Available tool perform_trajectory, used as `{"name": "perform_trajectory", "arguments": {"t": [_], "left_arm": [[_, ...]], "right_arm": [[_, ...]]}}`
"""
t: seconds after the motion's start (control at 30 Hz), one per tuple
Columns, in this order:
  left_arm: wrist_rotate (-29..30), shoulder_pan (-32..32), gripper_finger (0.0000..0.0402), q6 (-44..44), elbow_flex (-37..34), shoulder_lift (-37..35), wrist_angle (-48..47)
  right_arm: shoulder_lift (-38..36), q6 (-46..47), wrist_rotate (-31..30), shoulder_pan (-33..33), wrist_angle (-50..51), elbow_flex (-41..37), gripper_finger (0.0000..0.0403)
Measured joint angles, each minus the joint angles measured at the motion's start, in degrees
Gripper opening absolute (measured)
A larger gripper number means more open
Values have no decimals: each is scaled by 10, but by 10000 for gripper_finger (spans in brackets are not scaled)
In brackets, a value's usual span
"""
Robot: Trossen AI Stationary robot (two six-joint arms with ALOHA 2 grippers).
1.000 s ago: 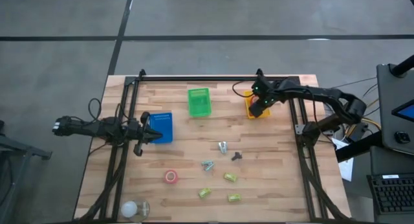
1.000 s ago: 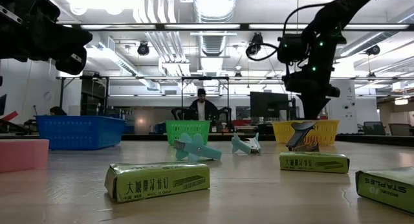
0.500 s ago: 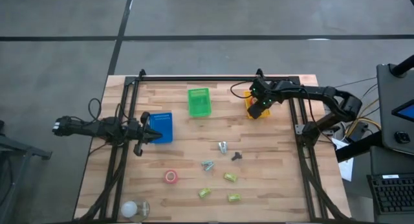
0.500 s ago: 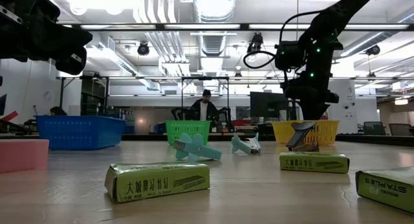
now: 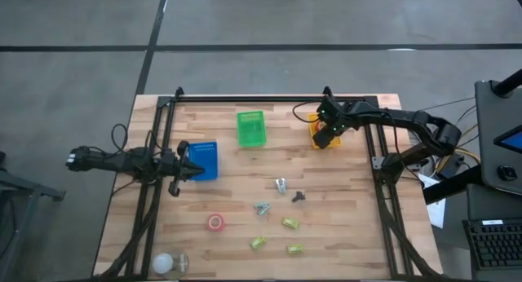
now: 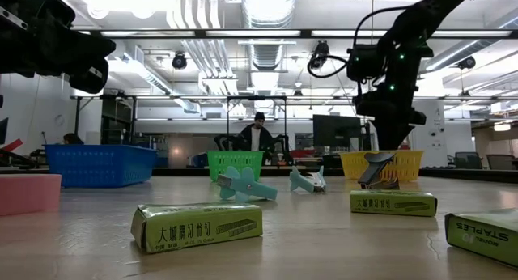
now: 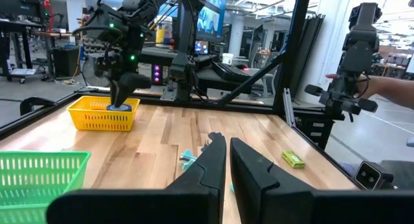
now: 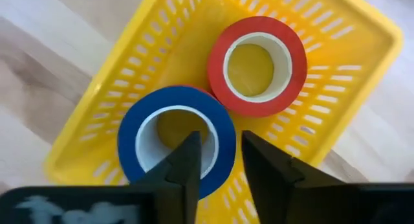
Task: Pick and place Stapler, Stapler remover, tape
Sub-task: Put the blue tape into the yellow bin, then put the black staple remover into the green bin
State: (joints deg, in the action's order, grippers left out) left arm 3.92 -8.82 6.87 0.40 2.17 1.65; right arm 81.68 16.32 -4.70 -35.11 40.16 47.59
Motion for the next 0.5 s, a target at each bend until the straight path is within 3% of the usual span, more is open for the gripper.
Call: {"name": "perform_trajectory", "arguments": {"t": [0.27, 0.5], "left_arm": [[0, 0, 26, 0, 0, 0, 0], [0, 0, 26, 0, 0, 0, 0]], "right_arm": [[-43, 29, 66, 9, 0, 0, 184], [-135, 68, 41, 49, 9, 0, 193]]}}
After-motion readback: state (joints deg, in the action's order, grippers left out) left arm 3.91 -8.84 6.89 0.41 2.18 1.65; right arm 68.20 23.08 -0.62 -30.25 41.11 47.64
